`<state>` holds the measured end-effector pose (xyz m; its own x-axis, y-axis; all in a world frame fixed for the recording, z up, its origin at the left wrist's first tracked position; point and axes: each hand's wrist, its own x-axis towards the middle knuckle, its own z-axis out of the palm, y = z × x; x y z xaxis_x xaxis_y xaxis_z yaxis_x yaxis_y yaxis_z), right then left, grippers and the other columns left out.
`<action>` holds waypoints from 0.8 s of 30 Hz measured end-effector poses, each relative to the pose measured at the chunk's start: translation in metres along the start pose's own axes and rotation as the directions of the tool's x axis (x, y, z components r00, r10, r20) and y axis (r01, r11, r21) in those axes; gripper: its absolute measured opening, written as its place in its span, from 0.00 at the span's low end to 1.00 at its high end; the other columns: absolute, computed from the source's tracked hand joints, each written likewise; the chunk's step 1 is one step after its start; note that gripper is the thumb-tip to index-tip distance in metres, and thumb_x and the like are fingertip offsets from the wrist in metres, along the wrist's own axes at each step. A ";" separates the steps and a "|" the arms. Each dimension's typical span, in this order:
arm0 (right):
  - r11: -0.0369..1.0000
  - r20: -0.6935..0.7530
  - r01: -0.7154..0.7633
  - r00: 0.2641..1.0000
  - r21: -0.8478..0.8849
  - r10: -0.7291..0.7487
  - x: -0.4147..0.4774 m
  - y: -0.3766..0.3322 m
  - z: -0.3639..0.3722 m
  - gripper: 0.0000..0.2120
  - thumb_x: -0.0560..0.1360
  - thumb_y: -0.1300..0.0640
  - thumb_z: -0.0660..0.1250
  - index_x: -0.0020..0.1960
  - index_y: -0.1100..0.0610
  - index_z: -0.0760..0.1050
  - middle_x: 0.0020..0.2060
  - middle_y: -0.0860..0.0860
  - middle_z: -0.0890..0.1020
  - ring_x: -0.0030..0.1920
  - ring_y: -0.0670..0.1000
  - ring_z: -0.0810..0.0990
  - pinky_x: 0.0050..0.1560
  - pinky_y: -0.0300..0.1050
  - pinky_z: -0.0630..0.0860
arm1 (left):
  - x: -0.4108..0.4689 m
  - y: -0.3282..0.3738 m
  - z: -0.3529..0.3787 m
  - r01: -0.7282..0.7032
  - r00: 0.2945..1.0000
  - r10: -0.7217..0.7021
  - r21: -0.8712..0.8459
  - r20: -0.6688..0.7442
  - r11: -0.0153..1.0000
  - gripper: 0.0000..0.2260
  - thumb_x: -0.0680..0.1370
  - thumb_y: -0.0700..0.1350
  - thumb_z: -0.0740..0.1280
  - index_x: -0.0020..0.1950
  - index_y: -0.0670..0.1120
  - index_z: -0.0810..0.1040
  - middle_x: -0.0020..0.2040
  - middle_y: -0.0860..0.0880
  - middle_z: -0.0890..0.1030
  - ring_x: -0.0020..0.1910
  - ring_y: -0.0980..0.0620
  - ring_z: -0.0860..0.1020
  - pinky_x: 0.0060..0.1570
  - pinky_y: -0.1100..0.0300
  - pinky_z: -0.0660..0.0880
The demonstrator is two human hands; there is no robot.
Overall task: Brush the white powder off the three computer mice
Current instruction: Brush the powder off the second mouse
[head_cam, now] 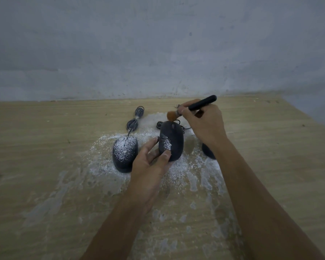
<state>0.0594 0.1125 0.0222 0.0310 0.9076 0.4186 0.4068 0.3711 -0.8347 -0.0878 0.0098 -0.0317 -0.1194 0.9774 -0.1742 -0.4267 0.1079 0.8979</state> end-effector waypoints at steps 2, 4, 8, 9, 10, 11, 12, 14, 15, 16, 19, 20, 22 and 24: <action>0.996 -0.051 -0.011 0.999 0.090 0.016 0.000 -0.001 0.000 0.03 0.77 0.54 0.73 0.46 0.52 0.86 0.29 0.43 0.81 0.25 0.38 0.73 0.28 0.29 0.65 | -0.001 0.001 0.000 0.000 1.000 0.000 -0.008 -0.003 1.000 0.22 0.80 0.34 0.67 0.72 0.48 0.71 0.60 0.47 0.84 0.57 0.50 0.84 0.53 0.57 0.80; 0.983 0.026 -0.020 1.000 0.183 0.016 0.001 -0.002 -0.003 0.03 0.77 0.52 0.73 0.46 0.50 0.86 0.28 0.43 0.80 0.26 0.40 0.71 0.28 0.32 0.66 | -0.001 0.002 0.001 -0.001 1.000 0.001 -0.011 -0.007 1.000 0.22 0.80 0.34 0.67 0.72 0.48 0.72 0.60 0.47 0.84 0.57 0.50 0.84 0.54 0.55 0.80; 1.000 0.035 0.011 0.999 0.007 -0.012 -0.003 0.000 0.005 0.02 0.76 0.51 0.74 0.47 0.48 0.86 0.34 0.41 0.84 0.33 0.38 0.77 0.35 0.33 0.71 | -0.004 0.002 0.001 -0.004 1.000 0.004 0.025 0.015 1.000 0.23 0.80 0.35 0.67 0.73 0.49 0.71 0.61 0.48 0.83 0.57 0.52 0.84 0.53 0.58 0.80; 1.000 -0.026 0.004 1.000 0.005 -0.004 -0.003 -0.001 0.008 0.02 0.76 0.51 0.74 0.47 0.48 0.86 0.36 0.40 0.85 0.35 0.38 0.78 0.37 0.33 0.72 | -0.005 0.002 0.001 -0.005 1.000 0.005 0.035 0.020 0.999 0.23 0.80 0.36 0.67 0.73 0.50 0.71 0.61 0.49 0.83 0.57 0.52 0.84 0.52 0.59 0.80; 0.999 -0.066 -0.002 0.998 0.048 0.005 -0.002 -0.003 0.008 0.02 0.76 0.52 0.74 0.46 0.48 0.86 0.35 0.40 0.85 0.35 0.37 0.79 0.38 0.33 0.72 | -0.005 0.003 0.001 -0.007 1.000 0.006 0.037 0.020 0.999 0.23 0.80 0.36 0.68 0.73 0.50 0.71 0.61 0.49 0.84 0.57 0.52 0.84 0.52 0.59 0.80; 0.994 -0.074 -0.004 0.997 0.111 0.013 -0.001 -0.003 0.007 0.03 0.76 0.52 0.73 0.45 0.48 0.85 0.33 0.41 0.85 0.34 0.38 0.78 0.36 0.33 0.72 | -0.006 0.003 0.000 -0.009 1.000 0.008 0.030 0.016 1.000 0.23 0.80 0.35 0.67 0.73 0.50 0.71 0.61 0.48 0.84 0.57 0.52 0.84 0.52 0.58 0.80; 0.986 -0.042 -0.011 0.999 0.166 0.018 0.000 -0.003 0.004 0.04 0.77 0.52 0.73 0.44 0.47 0.85 0.32 0.42 0.85 0.33 0.39 0.77 0.35 0.34 0.72 | -0.006 0.004 0.000 -0.010 1.000 0.010 0.014 0.010 1.000 0.22 0.80 0.35 0.67 0.73 0.50 0.71 0.61 0.48 0.84 0.56 0.51 0.84 0.53 0.57 0.80; 0.983 0.099 -0.031 0.995 0.181 0.013 0.001 -0.004 -0.003 0.04 0.77 0.52 0.73 0.43 0.46 0.85 0.32 0.42 0.84 0.32 0.42 0.76 0.33 0.35 0.72 | -0.006 0.005 0.001 -0.011 1.000 0.011 -0.006 0.000 1.000 0.22 0.80 0.34 0.67 0.72 0.48 0.71 0.60 0.47 0.84 0.56 0.51 0.84 0.55 0.55 0.80; 0.993 0.133 -0.012 0.991 0.118 -0.004 -0.001 -0.003 -0.003 0.04 0.77 0.52 0.73 0.43 0.46 0.85 0.32 0.41 0.84 0.32 0.42 0.76 0.33 0.34 0.71 | -0.005 0.006 0.001 -0.010 1.000 0.010 -0.009 -0.001 1.000 0.22 0.80 0.34 0.67 0.72 0.48 0.71 0.60 0.47 0.84 0.56 0.50 0.84 0.55 0.56 0.80; 0.999 0.117 0.023 0.993 0.044 -0.029 -0.002 -0.003 -0.001 0.04 0.77 0.52 0.73 0.44 0.47 0.86 0.32 0.41 0.84 0.30 0.40 0.75 0.32 0.32 0.70 | -0.006 0.006 0.001 -0.009 1.000 0.009 -0.010 0.001 1.000 0.22 0.80 0.34 0.67 0.72 0.48 0.71 0.60 0.47 0.84 0.56 0.51 0.84 0.54 0.57 0.80; 0.998 -0.044 0.023 0.999 0.061 -0.020 -0.002 -0.007 0.004 0.04 0.77 0.54 0.73 0.46 0.53 0.86 0.26 0.37 0.79 0.26 0.37 0.73 0.29 0.28 0.67 | -0.007 0.007 0.002 0.001 1.000 -0.001 -0.015 0.006 1.000 0.22 0.80 0.34 0.67 0.72 0.49 0.71 0.59 0.47 0.84 0.55 0.52 0.85 0.50 0.60 0.81; 0.993 -0.032 0.008 0.999 0.117 -0.005 -0.001 -0.008 0.001 0.05 0.77 0.55 0.73 0.45 0.55 0.85 0.25 0.38 0.78 0.25 0.38 0.71 0.28 0.29 0.65 | -0.007 0.007 0.002 0.002 1.000 -0.002 -0.023 0.002 1.000 0.22 0.80 0.34 0.67 0.72 0.49 0.71 0.59 0.47 0.84 0.55 0.51 0.85 0.50 0.59 0.81; 0.989 0.102 -0.011 0.995 0.146 -0.004 0.000 -0.008 -0.008 0.05 0.77 0.56 0.72 0.45 0.56 0.84 0.25 0.40 0.77 0.26 0.40 0.70 0.29 0.32 0.67 | -0.006 0.009 0.002 0.003 1.000 -0.004 -0.044 -0.012 0.999 0.22 0.80 0.34 0.66 0.73 0.48 0.71 0.59 0.47 0.84 0.56 0.51 0.84 0.53 0.57 0.81; 1.000 0.213 0.012 0.977 0.028 -0.017 -0.002 -0.009 -0.011 0.05 0.78 0.54 0.72 0.46 0.55 0.84 0.27 0.39 0.78 0.30 0.40 0.73 0.33 0.33 0.70 | -0.006 0.009 0.002 0.007 1.000 -0.009 -0.060 -0.023 0.998 0.23 0.80 0.34 0.66 0.74 0.46 0.70 0.60 0.46 0.84 0.56 0.50 0.84 0.55 0.55 0.81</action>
<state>0.0658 0.1051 0.0330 -0.1709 0.9220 0.3473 0.3818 0.3869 -0.8394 -0.0890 0.0055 -0.0213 -0.1365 0.9720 -0.1914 -0.4805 0.1040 0.8708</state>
